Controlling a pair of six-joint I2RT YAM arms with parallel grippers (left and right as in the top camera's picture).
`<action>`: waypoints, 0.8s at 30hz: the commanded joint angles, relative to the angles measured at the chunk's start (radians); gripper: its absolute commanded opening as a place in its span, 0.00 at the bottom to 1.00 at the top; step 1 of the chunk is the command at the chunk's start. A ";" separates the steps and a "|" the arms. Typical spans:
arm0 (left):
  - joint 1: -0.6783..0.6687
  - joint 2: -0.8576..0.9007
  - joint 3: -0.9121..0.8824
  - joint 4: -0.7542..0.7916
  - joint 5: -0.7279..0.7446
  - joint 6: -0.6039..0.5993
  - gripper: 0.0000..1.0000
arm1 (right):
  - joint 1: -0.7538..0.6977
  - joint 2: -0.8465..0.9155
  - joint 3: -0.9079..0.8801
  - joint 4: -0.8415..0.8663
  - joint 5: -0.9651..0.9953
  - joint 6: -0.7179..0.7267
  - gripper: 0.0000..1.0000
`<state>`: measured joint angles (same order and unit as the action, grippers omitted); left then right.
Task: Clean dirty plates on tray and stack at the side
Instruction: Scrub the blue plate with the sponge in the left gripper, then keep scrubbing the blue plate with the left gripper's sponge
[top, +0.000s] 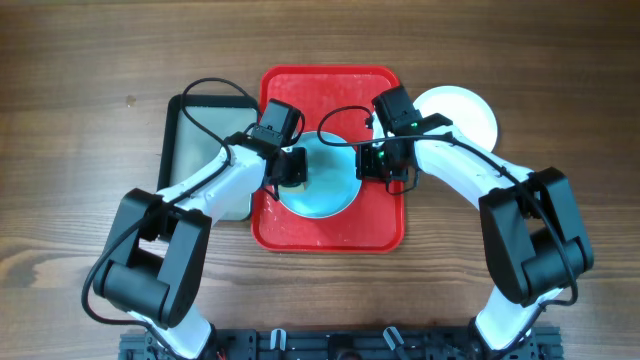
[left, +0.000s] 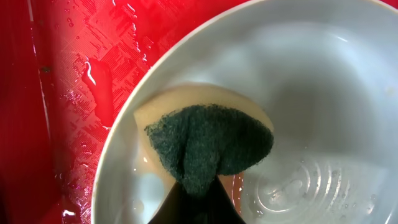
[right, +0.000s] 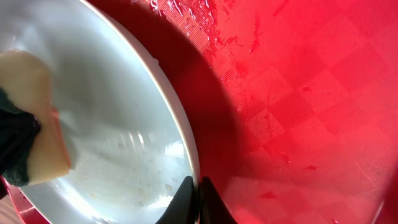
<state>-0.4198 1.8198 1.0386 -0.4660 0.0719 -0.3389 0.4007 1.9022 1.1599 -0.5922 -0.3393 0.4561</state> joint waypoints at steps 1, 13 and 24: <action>-0.004 0.012 -0.050 0.006 -0.010 -0.010 0.04 | 0.006 0.023 -0.010 0.004 -0.017 0.015 0.04; -0.028 0.012 -0.079 0.040 0.047 -0.062 0.04 | 0.049 0.023 -0.010 0.031 -0.020 0.017 0.04; -0.105 0.013 -0.079 0.065 0.049 -0.063 0.04 | 0.051 0.023 -0.010 0.031 -0.021 0.018 0.04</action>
<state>-0.4816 1.8027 0.9977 -0.3988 0.0677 -0.3847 0.4232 1.9022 1.1542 -0.5758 -0.3054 0.4679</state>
